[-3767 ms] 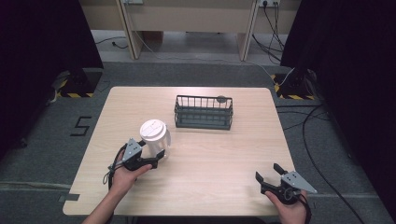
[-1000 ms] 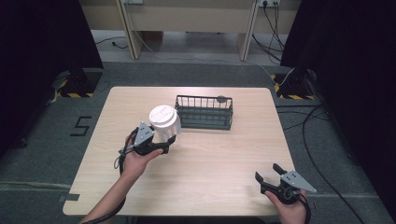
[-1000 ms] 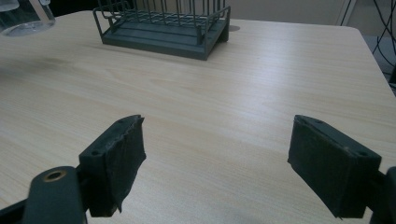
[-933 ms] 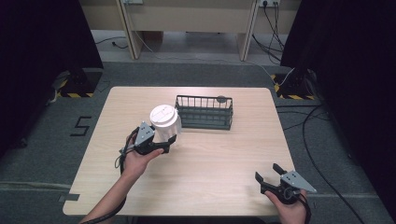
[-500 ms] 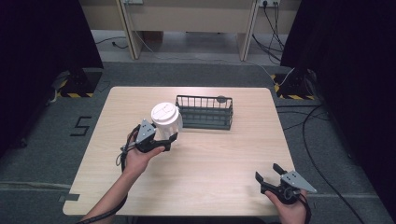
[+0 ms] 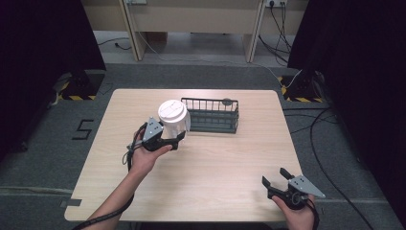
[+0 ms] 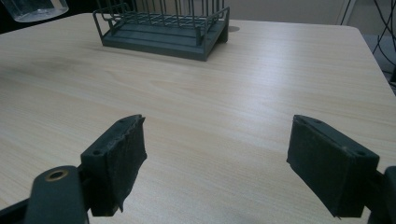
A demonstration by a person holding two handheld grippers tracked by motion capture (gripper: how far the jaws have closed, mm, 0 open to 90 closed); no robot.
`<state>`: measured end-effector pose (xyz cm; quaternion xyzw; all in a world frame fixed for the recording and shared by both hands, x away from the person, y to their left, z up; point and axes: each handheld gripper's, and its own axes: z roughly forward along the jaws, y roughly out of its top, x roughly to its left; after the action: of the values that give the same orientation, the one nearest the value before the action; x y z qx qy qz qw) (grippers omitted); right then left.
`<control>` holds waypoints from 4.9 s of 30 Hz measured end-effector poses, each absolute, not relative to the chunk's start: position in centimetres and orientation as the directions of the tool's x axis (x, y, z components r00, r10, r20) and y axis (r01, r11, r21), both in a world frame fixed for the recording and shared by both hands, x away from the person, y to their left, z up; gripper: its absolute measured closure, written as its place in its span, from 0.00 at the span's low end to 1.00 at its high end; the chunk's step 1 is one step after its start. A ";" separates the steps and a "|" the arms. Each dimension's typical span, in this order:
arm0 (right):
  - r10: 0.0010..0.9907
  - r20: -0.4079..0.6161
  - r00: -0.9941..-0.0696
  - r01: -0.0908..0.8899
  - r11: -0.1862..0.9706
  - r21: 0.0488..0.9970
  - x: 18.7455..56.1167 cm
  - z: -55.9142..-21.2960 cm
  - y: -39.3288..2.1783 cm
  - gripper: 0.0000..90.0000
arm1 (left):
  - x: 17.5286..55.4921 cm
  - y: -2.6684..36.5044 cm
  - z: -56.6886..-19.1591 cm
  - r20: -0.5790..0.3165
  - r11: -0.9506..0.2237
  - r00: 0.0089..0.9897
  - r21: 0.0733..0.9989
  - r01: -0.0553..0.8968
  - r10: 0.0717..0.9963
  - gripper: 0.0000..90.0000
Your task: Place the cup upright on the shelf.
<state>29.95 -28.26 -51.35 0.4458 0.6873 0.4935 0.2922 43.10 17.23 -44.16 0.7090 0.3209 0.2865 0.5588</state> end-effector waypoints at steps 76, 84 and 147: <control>0.898 0.074 -0.433 0.344 0.089 0.935 30.0 -51.4 -28.5 0.24 | 48.9 12.6 -39.9 0.050 -0.138 0.629 0.986 0.092 0.776 0.20; 0.898 0.072 -0.435 0.345 0.092 0.934 30.0 -51.4 -28.5 0.24 | 49.7 11.9 -39.4 0.057 -0.144 0.626 0.985 0.090 0.778 0.20; 0.892 0.059 -0.449 0.347 0.113 0.931 30.0 -51.3 -28.4 0.24 | 56.6 7.3 -44.3 0.000 -0.169 0.524 0.947 0.275 0.852 0.19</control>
<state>30.05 -28.36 -51.35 0.4468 0.6931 0.4940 0.2756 56.57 7.32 -44.26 0.7097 0.3969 0.2840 0.5080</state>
